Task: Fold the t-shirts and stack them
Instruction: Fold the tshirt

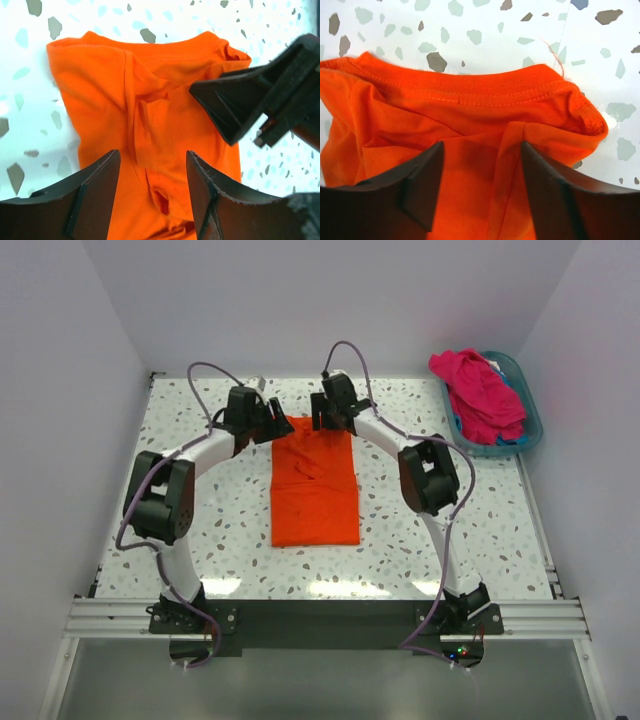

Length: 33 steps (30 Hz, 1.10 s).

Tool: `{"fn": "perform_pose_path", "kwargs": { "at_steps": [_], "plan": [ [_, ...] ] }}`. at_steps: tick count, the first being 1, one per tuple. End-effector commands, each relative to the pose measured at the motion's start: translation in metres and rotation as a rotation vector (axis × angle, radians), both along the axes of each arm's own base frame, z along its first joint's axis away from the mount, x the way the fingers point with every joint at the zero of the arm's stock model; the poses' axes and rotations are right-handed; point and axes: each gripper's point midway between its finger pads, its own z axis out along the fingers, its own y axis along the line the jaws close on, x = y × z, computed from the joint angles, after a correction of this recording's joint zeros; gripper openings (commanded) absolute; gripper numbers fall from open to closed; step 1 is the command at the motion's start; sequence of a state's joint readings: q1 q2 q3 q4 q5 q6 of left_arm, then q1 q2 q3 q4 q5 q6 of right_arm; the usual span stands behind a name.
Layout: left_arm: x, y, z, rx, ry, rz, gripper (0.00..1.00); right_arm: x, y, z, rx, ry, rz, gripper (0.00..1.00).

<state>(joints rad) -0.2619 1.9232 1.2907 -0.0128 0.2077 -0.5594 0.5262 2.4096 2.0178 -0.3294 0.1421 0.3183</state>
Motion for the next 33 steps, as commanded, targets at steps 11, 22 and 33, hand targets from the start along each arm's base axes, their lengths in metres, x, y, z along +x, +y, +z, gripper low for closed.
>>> {"fn": "perform_pose_path", "kwargs": {
  "at_steps": [11,22,33],
  "plan": [
    [-0.134,0.056,-0.01,0.017,0.14,0.31,0.66,-0.054,-0.024,0.142,0.149,-0.062,-0.031,0.86],
    [-0.247,0.047,-0.034,-0.014,0.202,0.326,0.61,-0.246,-0.072,0.058,0.255,0.222,-0.08,0.59],
    [-0.293,0.03,-0.06,-0.009,0.299,0.33,0.57,-0.336,-0.083,0.0,0.357,0.392,-0.13,0.56]
  ]
}}
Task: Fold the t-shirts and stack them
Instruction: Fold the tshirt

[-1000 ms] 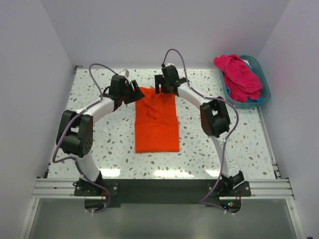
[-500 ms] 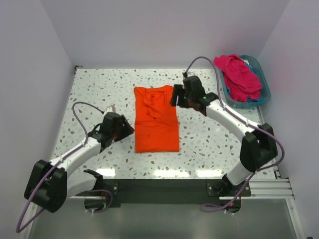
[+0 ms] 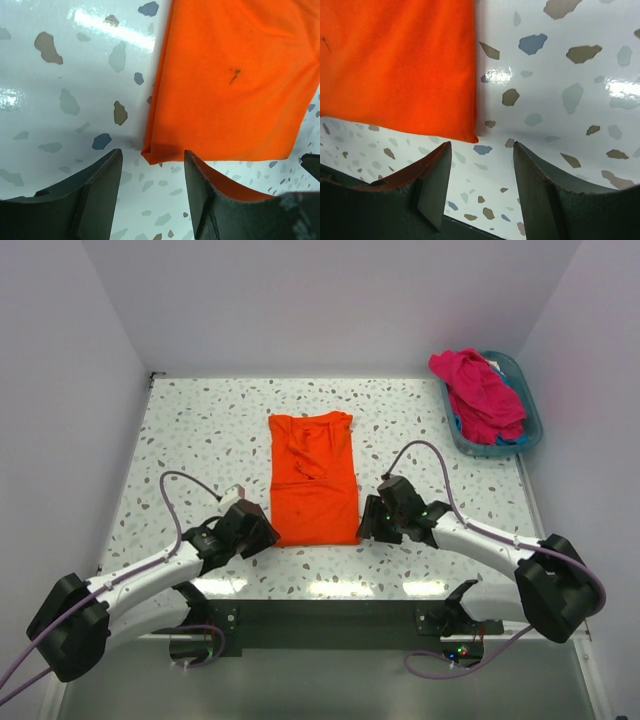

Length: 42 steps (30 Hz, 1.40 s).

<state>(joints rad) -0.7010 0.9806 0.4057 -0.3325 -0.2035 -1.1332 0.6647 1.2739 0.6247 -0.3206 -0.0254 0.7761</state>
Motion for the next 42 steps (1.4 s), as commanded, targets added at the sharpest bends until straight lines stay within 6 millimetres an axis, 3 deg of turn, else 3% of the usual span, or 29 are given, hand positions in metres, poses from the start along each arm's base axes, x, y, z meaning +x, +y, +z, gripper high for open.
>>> {"fn": "perform_pose_path", "kwargs": {
  "at_steps": [1,8,13,19,20,22,23,25,28,32,38,40,42],
  "plan": [
    [-0.003,0.004,-0.012,0.001,0.032,0.073,0.57,0.003,0.02,0.012,0.135,-0.023,-0.051,0.56],
    [0.003,-0.006,-0.019,-0.034,0.023,0.058,0.56,-0.001,0.027,-0.001,0.173,0.017,-0.075,0.54],
    [-0.002,-0.011,-0.028,-0.043,0.052,0.034,0.49,-0.002,0.031,-0.007,0.189,0.039,-0.088,0.5],
    [-0.003,-0.012,-0.028,-0.047,0.047,0.018,0.36,-0.001,0.033,-0.014,0.196,0.049,-0.093,0.32],
    [-0.002,-0.014,-0.028,-0.053,0.043,0.005,0.33,-0.001,0.034,-0.015,0.198,0.052,-0.092,0.24],
    [0.001,-0.023,-0.023,-0.064,0.026,-0.046,0.22,-0.001,0.037,-0.015,0.206,0.055,-0.084,0.18],
    [0.001,-0.025,-0.024,-0.059,0.029,-0.062,0.15,-0.001,0.037,-0.015,0.205,0.054,-0.078,0.09],
    [0.005,-0.03,-0.017,-0.06,0.006,-0.105,0.1,-0.002,0.037,-0.013,0.204,0.048,-0.061,0.01],
    [0.004,-0.032,-0.009,-0.063,-0.016,-0.135,0.0,-0.005,0.032,-0.005,0.175,0.022,-0.026,0.0],
    [0.0,-0.033,0.005,-0.075,-0.036,-0.169,0.0,-0.024,0.03,0.001,0.154,0.006,0.049,0.0],
    [-0.027,-0.039,0.018,-0.061,-0.029,-0.252,0.0,-0.061,0.032,0.012,0.122,-0.029,0.139,0.0],
    [-0.031,-0.039,0.023,-0.05,-0.025,-0.265,0.0,-0.061,0.029,0.022,0.119,-0.051,0.134,0.0],
    [-0.023,-0.039,0.041,-0.038,-0.07,-0.259,0.0,-0.05,0.024,0.038,0.091,-0.11,0.119,0.0]
  ]
}}
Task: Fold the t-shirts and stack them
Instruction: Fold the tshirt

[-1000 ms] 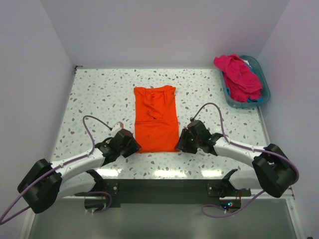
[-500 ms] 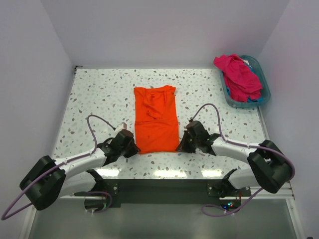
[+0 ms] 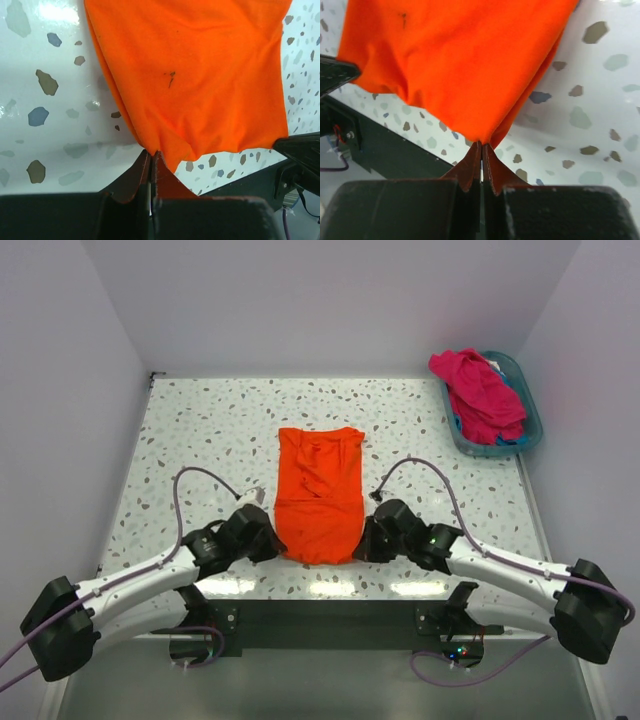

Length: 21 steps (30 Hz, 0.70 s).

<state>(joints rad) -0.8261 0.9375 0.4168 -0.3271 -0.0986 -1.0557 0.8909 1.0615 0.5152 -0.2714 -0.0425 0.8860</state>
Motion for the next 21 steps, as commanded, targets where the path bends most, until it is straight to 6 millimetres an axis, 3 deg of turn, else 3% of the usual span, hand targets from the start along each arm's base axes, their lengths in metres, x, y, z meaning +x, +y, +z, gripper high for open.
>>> {"fn": "perform_pose_path", "kwargs": {
  "at_steps": [1,5,7,9,10,12,13,15,18,20,21],
  "plan": [
    [0.013,-0.002,0.033,0.013,-0.078,-0.003,0.0,0.014,-0.016,0.018,-0.082,-0.086,-0.033,0.0],
    [0.054,-0.004,0.075,0.047,-0.184,0.004,0.0,0.04,-0.014,0.043,-0.155,-0.172,-0.038,0.0],
    [0.078,0.004,0.085,0.047,-0.204,0.037,0.0,0.056,-0.008,0.061,-0.154,-0.202,-0.045,0.0],
    [0.1,-0.006,0.104,0.009,-0.253,0.016,0.0,0.077,-0.009,0.064,-0.165,-0.205,-0.058,0.0],
    [0.11,-0.006,0.11,0.007,-0.269,0.025,0.0,0.096,-0.011,0.08,-0.143,-0.224,-0.081,0.0],
    [0.131,-0.014,0.124,0.006,-0.292,0.024,0.0,0.116,-0.009,0.081,-0.148,-0.211,-0.091,0.0],
    [0.139,-0.016,0.128,0.001,-0.298,0.025,0.0,0.131,-0.005,0.098,-0.123,-0.237,-0.102,0.0],
    [0.158,-0.024,0.138,-0.01,-0.316,0.032,0.0,0.153,-0.004,0.098,-0.127,-0.233,-0.117,0.0],
    [0.186,-0.025,0.151,-0.036,-0.339,0.06,0.0,0.189,0.001,0.115,-0.095,-0.253,-0.144,0.0],
    [0.211,-0.021,0.156,-0.052,-0.345,0.093,0.0,0.207,-0.005,0.116,-0.074,-0.239,-0.166,0.0],
    [0.219,-0.019,0.158,-0.057,-0.35,0.106,0.0,0.217,-0.006,0.104,-0.083,-0.211,-0.174,0.0]
  ]
}}
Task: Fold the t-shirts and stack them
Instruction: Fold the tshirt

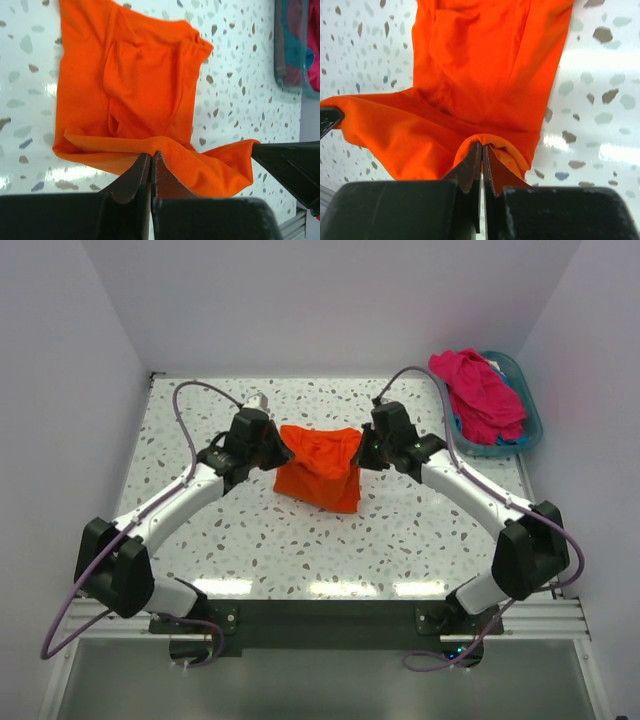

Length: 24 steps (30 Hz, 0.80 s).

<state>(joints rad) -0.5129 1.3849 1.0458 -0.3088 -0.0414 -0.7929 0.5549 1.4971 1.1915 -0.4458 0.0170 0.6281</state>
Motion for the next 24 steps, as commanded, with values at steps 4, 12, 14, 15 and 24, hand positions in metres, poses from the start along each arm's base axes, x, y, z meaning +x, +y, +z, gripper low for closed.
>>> {"fn": "perform_pose_path", "kwargs": {
  "at_steps": [4,12,14,15,24],
  "plan": [
    [0.085,0.003,0.029,-0.09,-0.111,0.028,0.0,0.072,0.0,0.005,0.087,0.005,-0.016,0.0],
    [0.195,-0.012,-0.028,-0.24,-0.128,-0.065,0.2,0.173,-0.02,-0.046,0.2,0.06,-0.132,0.11],
    [0.22,-0.012,-0.032,-0.319,-0.151,-0.098,0.36,0.201,-0.027,-0.063,0.217,0.083,-0.174,0.15],
    [0.225,-0.012,-0.03,-0.339,-0.162,-0.115,0.46,0.211,-0.027,-0.054,0.228,0.078,-0.173,0.25],
    [0.213,0.036,-0.001,-0.202,-0.206,-0.04,0.99,0.191,-0.06,-0.026,0.008,-0.007,-0.207,0.64]
  ]
}}
